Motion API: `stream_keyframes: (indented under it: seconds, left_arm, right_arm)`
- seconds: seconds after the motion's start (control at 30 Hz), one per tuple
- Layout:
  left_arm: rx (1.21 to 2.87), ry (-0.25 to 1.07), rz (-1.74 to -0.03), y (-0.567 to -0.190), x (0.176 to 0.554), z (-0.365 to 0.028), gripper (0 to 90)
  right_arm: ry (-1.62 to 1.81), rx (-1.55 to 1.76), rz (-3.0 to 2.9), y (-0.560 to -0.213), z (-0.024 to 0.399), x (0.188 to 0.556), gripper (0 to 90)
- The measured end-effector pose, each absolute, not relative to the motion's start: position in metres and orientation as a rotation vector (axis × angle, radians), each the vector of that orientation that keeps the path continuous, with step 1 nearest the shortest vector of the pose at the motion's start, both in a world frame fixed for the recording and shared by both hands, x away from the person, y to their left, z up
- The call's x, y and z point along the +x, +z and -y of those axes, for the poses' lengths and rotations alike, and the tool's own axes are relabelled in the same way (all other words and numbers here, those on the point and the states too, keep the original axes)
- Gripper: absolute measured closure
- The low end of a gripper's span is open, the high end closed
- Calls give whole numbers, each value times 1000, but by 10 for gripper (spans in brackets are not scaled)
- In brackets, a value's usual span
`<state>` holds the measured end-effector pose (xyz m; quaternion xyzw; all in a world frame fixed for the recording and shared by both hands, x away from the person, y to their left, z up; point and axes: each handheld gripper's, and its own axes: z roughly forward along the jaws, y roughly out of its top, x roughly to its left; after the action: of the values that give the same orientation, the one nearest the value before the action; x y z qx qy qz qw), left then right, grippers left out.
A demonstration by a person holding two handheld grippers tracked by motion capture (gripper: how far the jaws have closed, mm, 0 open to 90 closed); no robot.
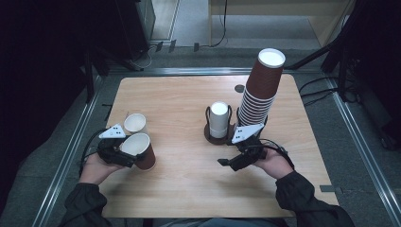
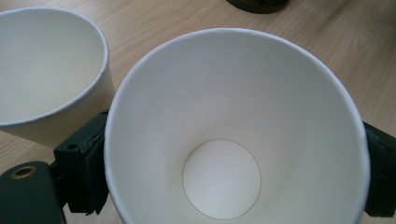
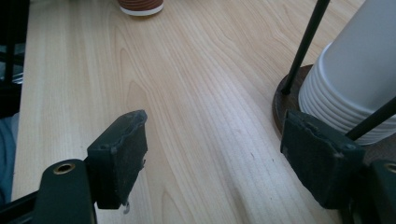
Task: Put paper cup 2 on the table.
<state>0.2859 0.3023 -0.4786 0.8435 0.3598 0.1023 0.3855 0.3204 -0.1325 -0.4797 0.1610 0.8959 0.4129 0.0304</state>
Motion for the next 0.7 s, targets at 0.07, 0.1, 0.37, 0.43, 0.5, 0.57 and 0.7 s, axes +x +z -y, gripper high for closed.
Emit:
stream_keyframes:
  seconds: [0.07, 0.1, 0.37, 0.43, 0.5, 0.57, 0.7]
  left_arm:
    - [2154, 264, -916, -478, 286, -301, 60]
    - [2156, 261, -917, -479, 287, -300, 57]
    - [2173, 197, -878, -480, 288, -298, 0]
    - [2165, 209, -872, -480, 287, -298, 0]
    - [2161, 205, -872, -479, 287, -298, 0]
    - [2158, 201, -872, -479, 287, -298, 0]
    - [2144, 191, -879, -476, 287, -299, 0]
  right_arm:
    - [1271, 500, -2762, -479, 133, 320, 228]
    - [1272, 498, -2763, -479, 133, 320, 228]
    - [1270, 493, -2764, -480, 133, 321, 229]
    - [1268, 491, -2765, -480, 133, 321, 230]
    - [1266, 492, -2766, -480, 133, 321, 229]
    - [1270, 492, -2766, -480, 133, 321, 230]
    - [1265, 496, -2765, -480, 133, 322, 230]
